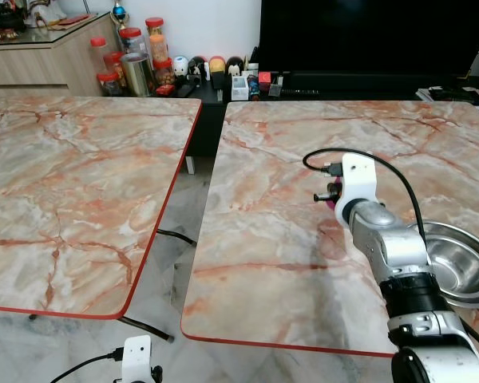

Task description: Setting the table

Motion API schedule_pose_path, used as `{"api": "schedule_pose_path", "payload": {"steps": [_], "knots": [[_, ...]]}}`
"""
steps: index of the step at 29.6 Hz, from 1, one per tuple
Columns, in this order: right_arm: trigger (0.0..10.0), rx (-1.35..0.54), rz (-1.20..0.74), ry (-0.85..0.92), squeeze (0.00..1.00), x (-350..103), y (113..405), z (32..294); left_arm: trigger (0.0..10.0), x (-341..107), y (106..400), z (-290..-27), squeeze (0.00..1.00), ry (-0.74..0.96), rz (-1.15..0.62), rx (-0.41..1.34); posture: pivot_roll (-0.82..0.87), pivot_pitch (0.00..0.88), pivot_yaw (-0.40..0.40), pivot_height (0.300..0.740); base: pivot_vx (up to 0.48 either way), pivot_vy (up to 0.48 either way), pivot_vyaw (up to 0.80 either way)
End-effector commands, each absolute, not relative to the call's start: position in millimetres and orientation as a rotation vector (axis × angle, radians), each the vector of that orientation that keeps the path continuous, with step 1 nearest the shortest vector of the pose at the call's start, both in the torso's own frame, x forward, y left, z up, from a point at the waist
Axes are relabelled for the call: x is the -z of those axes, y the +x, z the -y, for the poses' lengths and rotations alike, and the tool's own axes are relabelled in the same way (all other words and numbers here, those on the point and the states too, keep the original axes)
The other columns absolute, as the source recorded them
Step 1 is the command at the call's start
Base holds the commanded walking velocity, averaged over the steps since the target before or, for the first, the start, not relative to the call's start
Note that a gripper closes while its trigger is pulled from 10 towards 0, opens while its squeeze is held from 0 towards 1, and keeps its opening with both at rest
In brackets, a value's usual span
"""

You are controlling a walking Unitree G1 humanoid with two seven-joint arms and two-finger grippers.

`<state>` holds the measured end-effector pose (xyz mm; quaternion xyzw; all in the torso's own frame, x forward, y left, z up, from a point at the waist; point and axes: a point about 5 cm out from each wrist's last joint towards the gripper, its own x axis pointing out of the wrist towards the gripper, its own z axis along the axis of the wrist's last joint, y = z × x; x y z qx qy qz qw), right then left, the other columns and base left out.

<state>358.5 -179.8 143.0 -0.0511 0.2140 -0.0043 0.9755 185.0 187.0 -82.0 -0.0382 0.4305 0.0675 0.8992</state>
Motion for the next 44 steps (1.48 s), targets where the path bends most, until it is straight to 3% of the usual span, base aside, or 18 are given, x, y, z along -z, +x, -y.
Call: {"api": "schedule_pose_path", "payload": {"steps": [1, 44], "knots": [[10.0, 0.012, -0.410, -0.109, 0.00, -151.4, 358.0, 182.6, 10.0, 83.9, 181.8, -187.0, 0.00, -0.085, -0.911, -0.138, -0.04, 0.000, 0.011, 0.740, 0.000, 0.000, 0.00], [10.0, 0.049, -0.450, -0.096, 0.00, -136.9, 351.4, 186.5, 10.0, 85.5, 179.5, -185.1, 0.00, -0.087, -0.932, -0.114, -0.04, 0.000, 0.018, 0.740, 0.000, 0.000, 0.00]]}}
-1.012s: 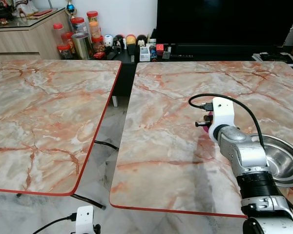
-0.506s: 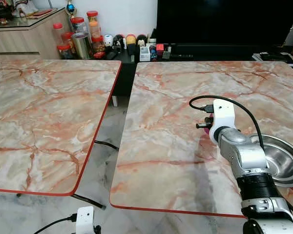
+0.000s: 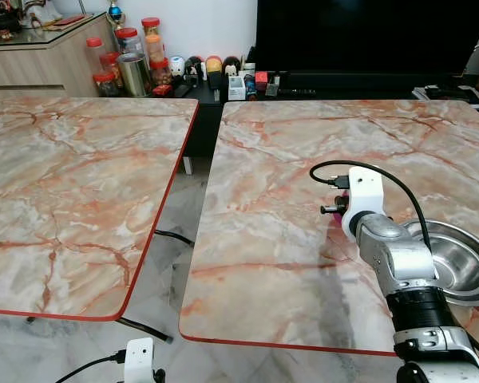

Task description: Setting the table

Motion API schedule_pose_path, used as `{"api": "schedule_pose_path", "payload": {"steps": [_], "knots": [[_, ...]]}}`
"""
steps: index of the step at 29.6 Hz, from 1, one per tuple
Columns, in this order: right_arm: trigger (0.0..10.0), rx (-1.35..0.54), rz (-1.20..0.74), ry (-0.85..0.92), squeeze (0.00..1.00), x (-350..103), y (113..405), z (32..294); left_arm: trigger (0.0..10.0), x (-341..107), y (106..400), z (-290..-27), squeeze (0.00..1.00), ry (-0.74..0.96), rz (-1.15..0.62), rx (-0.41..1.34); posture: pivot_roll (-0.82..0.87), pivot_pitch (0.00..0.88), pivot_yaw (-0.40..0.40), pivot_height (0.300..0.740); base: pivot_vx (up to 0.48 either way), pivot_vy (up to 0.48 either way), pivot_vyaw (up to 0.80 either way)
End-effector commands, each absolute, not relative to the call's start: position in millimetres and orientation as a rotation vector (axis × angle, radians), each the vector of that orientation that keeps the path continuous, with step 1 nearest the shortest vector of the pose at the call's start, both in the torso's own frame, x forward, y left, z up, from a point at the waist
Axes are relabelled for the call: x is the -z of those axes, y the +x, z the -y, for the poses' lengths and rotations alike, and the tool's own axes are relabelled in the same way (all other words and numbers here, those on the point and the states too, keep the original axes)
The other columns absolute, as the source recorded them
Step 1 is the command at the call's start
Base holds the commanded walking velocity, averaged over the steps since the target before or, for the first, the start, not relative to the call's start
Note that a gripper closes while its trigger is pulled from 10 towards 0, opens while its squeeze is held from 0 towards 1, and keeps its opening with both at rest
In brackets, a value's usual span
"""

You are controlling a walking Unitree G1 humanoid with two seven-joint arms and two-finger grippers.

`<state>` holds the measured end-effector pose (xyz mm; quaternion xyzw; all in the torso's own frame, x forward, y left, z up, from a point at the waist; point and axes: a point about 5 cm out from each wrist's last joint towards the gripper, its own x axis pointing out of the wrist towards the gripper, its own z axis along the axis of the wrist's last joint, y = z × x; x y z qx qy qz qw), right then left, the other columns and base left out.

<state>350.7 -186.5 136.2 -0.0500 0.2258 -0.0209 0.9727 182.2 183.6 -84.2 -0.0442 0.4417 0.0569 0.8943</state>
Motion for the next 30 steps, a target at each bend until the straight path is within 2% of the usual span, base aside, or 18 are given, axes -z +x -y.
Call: {"api": "schedule_pose_path", "payload": {"steps": [1, 10, 11, 12, 14, 15, 16, 17, 30], "knots": [[10.0, 0.049, -0.451, -0.097, 0.00, -136.8, 351.5, 186.3, 10.0, 85.5, 179.5, -185.1, 0.00, -0.087, -0.932, -0.114, -0.04, 0.000, 0.018, 0.740, 0.000, 0.000, 0.00], [10.0, 0.045, -0.450, -0.098, 0.00, -136.4, 351.7, 185.3, 10.0, 85.6, 179.5, -184.8, 0.00, -0.088, -0.932, -0.114, -0.04, 0.000, 0.017, 0.740, 0.000, 0.000, 0.00], [10.0, 0.044, -0.444, -0.098, 0.90, -137.5, 352.4, 184.5, 10.0, 85.7, 179.2, -184.7, 0.00, -0.089, -0.934, -0.114, -0.04, 0.000, 0.016, 0.740, 0.000, 0.000, 0.00], [10.0, 0.043, -0.443, -0.097, 0.90, -137.8, 352.6, 184.3, 10.0, 85.8, 179.2, -184.6, 0.00, -0.089, -0.934, -0.114, -0.04, 0.000, 0.016, 0.740, 0.000, 0.000, 0.00], [10.0, 0.045, -0.441, -0.099, 0.82, -138.0, 352.8, 184.4, 10.0, 85.8, 179.2, -184.7, 0.00, -0.090, -0.934, -0.114, -0.04, 0.000, 0.015, 0.740, 0.000, 0.000, 0.00], [10.0, 0.045, -0.441, -0.100, 0.82, -138.1, 352.8, 184.4, 10.0, 85.8, 179.1, -184.7, 0.00, -0.090, -0.934, -0.114, -0.04, 0.000, 0.015, 0.740, 0.000, 0.000, 0.00], [10.0, 0.046, -0.440, -0.102, 0.22, -138.2, 353.0, 184.6, 10.0, 85.7, 179.2, -184.6, 0.00, -0.090, -0.934, -0.114, -0.04, 0.000, 0.014, 0.740, 0.000, 0.000, 0.00], [10.0, 0.047, -0.440, -0.102, 0.00, -138.3, 353.1, 184.7, 10.0, 85.7, 179.3, -184.6, 0.00, -0.090, -0.934, -0.114, -0.04, 0.000, 0.014, 0.740, 0.000, 0.000, 0.00], [10.0, 0.065, -0.380, -0.131, 0.00, -145.0, 355.4, 185.7, 10.0, 85.8, 179.2, -184.3, 0.00, -0.089, -0.936, -0.111, -0.04, 0.000, 0.016, 0.740, 0.000, 0.000, 0.00]]}}
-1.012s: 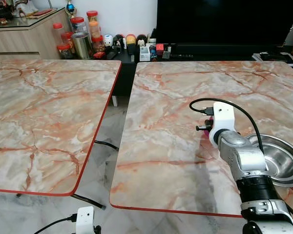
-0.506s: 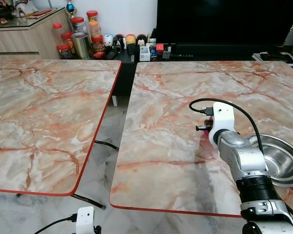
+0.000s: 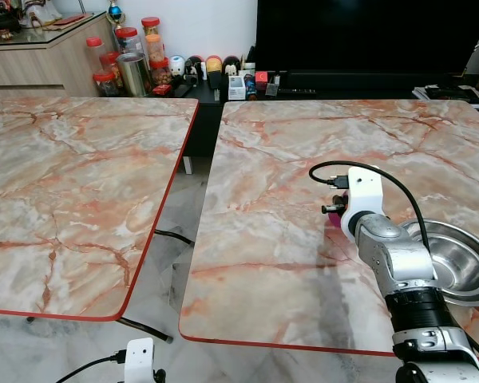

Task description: Setting the table

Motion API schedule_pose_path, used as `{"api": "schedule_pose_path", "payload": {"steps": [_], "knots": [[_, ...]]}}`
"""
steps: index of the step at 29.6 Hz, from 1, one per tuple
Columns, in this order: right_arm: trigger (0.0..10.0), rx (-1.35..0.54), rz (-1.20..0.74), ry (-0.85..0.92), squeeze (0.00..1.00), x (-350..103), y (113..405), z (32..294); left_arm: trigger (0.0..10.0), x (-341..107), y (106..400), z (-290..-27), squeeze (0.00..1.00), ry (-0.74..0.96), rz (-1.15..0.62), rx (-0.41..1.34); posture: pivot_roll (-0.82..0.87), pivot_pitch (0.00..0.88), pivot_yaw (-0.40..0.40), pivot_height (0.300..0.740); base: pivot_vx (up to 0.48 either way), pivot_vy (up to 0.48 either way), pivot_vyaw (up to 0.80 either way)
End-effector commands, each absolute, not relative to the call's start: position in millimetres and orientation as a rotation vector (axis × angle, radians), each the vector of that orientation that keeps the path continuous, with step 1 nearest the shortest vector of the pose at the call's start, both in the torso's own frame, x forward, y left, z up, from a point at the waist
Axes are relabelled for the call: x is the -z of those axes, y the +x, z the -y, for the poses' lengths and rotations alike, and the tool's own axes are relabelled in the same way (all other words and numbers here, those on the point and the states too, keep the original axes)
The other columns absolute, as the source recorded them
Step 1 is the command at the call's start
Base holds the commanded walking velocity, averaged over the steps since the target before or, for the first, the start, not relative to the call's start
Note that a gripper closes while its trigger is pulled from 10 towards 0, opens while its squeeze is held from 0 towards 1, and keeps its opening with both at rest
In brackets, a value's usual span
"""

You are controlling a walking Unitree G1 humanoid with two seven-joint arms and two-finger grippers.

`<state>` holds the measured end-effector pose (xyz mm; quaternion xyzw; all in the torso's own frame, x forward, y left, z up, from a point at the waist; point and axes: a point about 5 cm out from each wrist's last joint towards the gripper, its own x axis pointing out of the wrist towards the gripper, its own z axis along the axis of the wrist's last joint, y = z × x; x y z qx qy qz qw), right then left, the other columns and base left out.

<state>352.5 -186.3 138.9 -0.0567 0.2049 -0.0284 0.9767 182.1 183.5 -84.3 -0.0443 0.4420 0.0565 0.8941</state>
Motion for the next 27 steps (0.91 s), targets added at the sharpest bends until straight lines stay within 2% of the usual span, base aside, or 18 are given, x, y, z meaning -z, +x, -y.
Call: {"api": "schedule_pose_path", "payload": {"steps": [1, 22, 27], "knots": [[10.0, 0.066, -0.374, -0.133, 0.00, -146.1, 355.8, 185.6, 10.0, 85.8, 179.3, -184.3, 0.00, -0.089, -0.936, -0.111, -0.04, 0.000, 0.016, 0.740, 0.000, 0.000, 0.00], [10.0, 0.052, -0.361, -0.197, 0.00, -154.0, 357.7, 186.8, 10.0, 86.5, 178.2, -183.6, 0.00, -0.092, -0.944, -0.103, -0.04, 0.000, 0.017, 0.740, 0.000, 0.000, 0.00], [10.0, 0.023, -0.349, -0.281, 0.00, -160.0, 358.2, 186.6, 10.0, 86.8, 177.7, -182.9, 0.00, -0.096, -0.947, -0.101, -0.04, 0.000, 0.013, 0.740, 0.000, 0.000, 0.00]]}}
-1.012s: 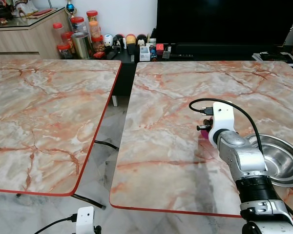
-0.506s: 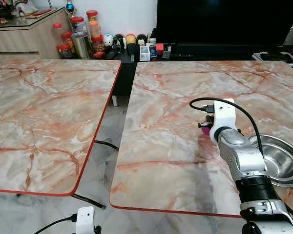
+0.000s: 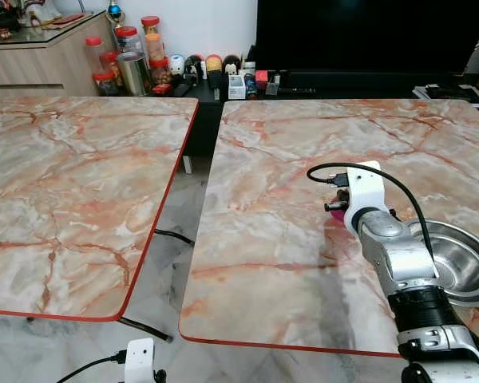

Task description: Setting the table

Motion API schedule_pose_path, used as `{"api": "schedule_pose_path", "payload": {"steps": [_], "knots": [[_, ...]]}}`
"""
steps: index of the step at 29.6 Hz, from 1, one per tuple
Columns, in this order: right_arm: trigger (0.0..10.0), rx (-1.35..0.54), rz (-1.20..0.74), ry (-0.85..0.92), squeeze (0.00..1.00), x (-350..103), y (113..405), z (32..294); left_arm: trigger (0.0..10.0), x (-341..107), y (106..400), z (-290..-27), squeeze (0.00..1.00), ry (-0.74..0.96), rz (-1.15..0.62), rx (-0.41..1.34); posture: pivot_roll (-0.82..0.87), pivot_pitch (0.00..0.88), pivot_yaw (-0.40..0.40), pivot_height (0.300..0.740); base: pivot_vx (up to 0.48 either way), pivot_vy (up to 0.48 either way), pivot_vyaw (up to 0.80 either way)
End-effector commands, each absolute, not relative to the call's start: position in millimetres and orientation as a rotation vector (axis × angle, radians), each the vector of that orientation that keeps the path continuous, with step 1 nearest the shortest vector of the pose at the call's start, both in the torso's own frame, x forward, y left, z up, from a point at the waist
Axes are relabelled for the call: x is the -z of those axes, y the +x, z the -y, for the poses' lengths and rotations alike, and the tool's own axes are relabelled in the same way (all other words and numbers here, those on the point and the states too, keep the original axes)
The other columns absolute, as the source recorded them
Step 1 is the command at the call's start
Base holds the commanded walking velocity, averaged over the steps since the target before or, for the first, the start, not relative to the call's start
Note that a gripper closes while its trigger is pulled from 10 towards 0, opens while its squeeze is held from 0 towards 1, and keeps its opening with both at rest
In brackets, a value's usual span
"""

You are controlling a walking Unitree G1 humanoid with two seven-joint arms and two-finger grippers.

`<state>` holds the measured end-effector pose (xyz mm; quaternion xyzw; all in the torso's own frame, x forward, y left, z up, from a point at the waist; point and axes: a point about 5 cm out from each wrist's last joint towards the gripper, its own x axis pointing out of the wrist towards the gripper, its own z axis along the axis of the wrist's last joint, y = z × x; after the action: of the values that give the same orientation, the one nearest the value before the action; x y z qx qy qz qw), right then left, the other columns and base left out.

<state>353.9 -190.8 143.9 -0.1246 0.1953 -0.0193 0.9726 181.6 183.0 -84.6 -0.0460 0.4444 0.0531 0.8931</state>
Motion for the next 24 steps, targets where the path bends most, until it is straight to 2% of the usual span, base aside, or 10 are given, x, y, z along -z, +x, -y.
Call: {"api": "schedule_pose_path", "payload": {"steps": [1, 15, 24], "knots": [[10.0, 0.022, -0.349, -0.286, 0.00, -160.5, 358.2, 186.6, 10.0, 86.8, 177.7, -182.9, 0.00, -0.096, -0.947, -0.102, -0.04, 0.000, 0.013, 0.740, 0.000, 0.000, 0.00], [10.0, -0.051, -0.353, -0.373, 0.00, -166.7, 357.1, 186.6, 10.0, 87.7, 176.2, -181.8, 0.00, -0.102, -0.955, -0.099, -0.05, 0.000, 0.011, 0.740, 0.000, 0.000, 0.00], [10.0, -0.080, -0.349, -0.556, 0.00, -176.1, 353.6, 195.2, 10.0, 87.9, 176.0, -181.4, 0.00, -0.106, -0.957, -0.096, -0.05, 0.000, 0.011, 0.740, 0.000, 0.000, 0.00]]}}
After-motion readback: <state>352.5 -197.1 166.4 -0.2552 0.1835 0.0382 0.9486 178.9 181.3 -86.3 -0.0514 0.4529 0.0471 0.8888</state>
